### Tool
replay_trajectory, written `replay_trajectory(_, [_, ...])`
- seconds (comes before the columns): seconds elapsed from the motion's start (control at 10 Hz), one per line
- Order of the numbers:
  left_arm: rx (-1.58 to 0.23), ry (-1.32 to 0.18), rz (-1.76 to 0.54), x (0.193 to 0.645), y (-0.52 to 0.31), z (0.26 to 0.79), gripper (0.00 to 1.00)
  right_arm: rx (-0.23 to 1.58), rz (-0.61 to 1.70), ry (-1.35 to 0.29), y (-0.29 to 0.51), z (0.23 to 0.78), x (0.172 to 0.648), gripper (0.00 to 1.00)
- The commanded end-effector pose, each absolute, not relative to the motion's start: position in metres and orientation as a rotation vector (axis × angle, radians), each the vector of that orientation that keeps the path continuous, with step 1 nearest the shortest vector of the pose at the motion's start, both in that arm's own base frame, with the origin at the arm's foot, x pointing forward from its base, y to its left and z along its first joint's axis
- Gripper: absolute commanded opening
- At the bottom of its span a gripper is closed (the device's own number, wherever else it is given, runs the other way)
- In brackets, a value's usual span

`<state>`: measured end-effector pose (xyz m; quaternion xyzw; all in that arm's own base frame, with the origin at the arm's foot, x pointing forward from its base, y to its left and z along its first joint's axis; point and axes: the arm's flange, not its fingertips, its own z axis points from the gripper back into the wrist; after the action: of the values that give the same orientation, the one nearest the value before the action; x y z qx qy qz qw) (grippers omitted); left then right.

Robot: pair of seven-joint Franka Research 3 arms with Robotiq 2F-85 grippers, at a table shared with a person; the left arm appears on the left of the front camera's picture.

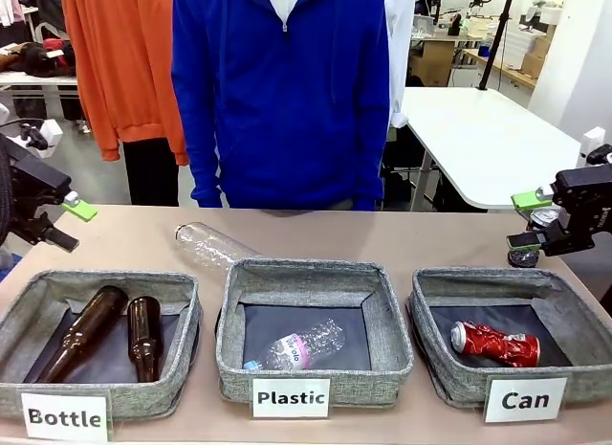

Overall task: Sort the can waste into the basket.
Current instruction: Pick up the can waste from the table and place it in the right Fabric basket.

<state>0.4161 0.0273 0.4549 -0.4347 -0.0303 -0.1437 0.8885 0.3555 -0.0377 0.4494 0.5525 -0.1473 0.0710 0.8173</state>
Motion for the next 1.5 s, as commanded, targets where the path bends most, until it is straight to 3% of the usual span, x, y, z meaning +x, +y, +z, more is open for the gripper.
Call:
replay_trajectory(0.0, [-0.886, -0.064, -0.307, 0.405, 0.027, 0.458, 1.0, 0.893, 0.365, -0.758, -0.07, 0.466, 0.365, 1.0])
replay_trajectory(0.1, [-0.886, -0.064, -0.307, 0.405, 0.027, 0.458, 1.0, 0.648, 0.457, -0.975, -0.101, 0.475, 0.362, 1.0])
replay_trajectory(0.3, [-0.886, -0.064, -0.307, 0.405, 0.027, 0.458, 1.0, 0.296, 0.378, -1.099, -0.148, 0.479, 0.329, 1.0])
replay_trajectory(0.5, [-0.886, -0.064, -0.307, 0.405, 0.027, 0.458, 1.0, 0.185, 0.219, -1.162, -0.188, 0.485, 0.275, 1.0])
replay_trajectory(0.6, [-0.886, -0.064, -0.307, 0.405, 0.027, 0.458, 1.0, 0.203, 0.127, -1.173, -0.213, 0.483, 0.248, 1.0])
replay_trajectory(0.7, [-0.886, -0.064, -0.307, 0.405, 0.027, 0.458, 1.0, 0.472, 0.358, -1.008, -0.195, 0.499, 0.3, 1.0])
replay_trajectory(0.9, [-0.886, -0.064, -0.307, 0.405, 0.027, 0.458, 1.0, 0.472, 0.358, -1.008, -0.195, 0.499, 0.3, 1.0])
replay_trajectory(1.0, [-0.886, -0.064, -0.307, 0.405, 0.027, 0.458, 1.0, 0.389, 0.284, -1.078, -0.218, 0.505, 0.28, 1.0])
replay_trajectory(1.1, [-0.886, -0.064, -0.307, 0.405, 0.027, 0.458, 1.0, 0.439, 0.388, -0.969, -0.212, 0.496, 0.303, 1.0])
replay_trajectory(1.4, [-0.886, -0.064, -0.307, 0.405, 0.027, 0.458, 1.0, 0.384, 0.474, -0.91, -0.226, 0.441, 0.362, 1.0])
